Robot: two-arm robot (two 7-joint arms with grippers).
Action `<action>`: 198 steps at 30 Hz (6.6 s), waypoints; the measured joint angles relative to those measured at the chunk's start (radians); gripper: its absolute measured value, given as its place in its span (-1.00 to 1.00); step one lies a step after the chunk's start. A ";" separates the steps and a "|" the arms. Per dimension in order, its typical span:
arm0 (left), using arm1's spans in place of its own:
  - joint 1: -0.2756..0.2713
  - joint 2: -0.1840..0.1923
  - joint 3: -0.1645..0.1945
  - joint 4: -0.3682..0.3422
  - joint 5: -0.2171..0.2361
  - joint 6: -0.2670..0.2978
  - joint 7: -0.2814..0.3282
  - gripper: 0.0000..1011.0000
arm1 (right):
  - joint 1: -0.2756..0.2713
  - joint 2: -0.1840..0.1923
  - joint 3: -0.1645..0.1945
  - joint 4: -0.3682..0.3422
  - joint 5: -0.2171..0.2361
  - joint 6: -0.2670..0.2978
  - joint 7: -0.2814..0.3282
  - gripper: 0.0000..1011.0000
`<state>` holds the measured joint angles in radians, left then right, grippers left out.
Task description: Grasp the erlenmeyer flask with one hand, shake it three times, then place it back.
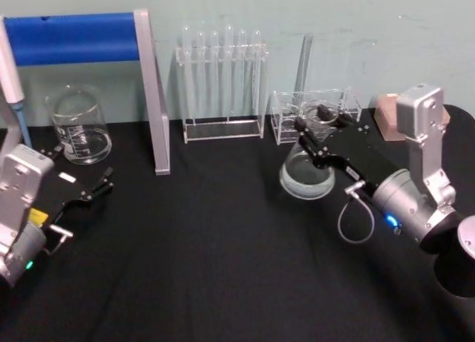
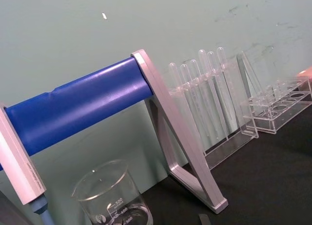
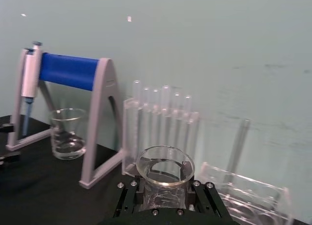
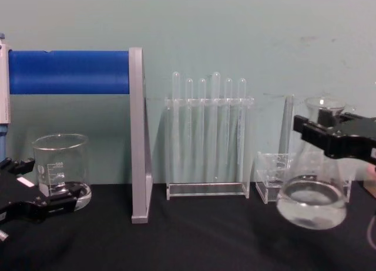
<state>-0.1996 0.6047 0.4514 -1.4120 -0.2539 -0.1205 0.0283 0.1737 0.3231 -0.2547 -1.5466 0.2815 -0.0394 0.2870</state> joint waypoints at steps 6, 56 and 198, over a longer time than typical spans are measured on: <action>0.000 0.000 0.000 0.000 0.000 0.000 0.000 0.98 | -0.003 -0.008 0.031 0.007 -0.010 -0.001 -0.018 -0.11; 0.000 0.000 0.000 0.000 0.000 0.000 0.000 0.98 | 0.003 -0.011 -0.195 -0.049 0.027 0.006 0.166 -0.11; 0.000 0.000 0.000 0.000 0.000 0.000 0.000 0.98 | 0.028 -0.037 -0.135 0.153 0.017 -0.083 0.140 -0.11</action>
<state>-0.1995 0.6047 0.4514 -1.4120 -0.2539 -0.1205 0.0283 0.2013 0.2859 -0.3897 -1.3934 0.2989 -0.1229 0.4266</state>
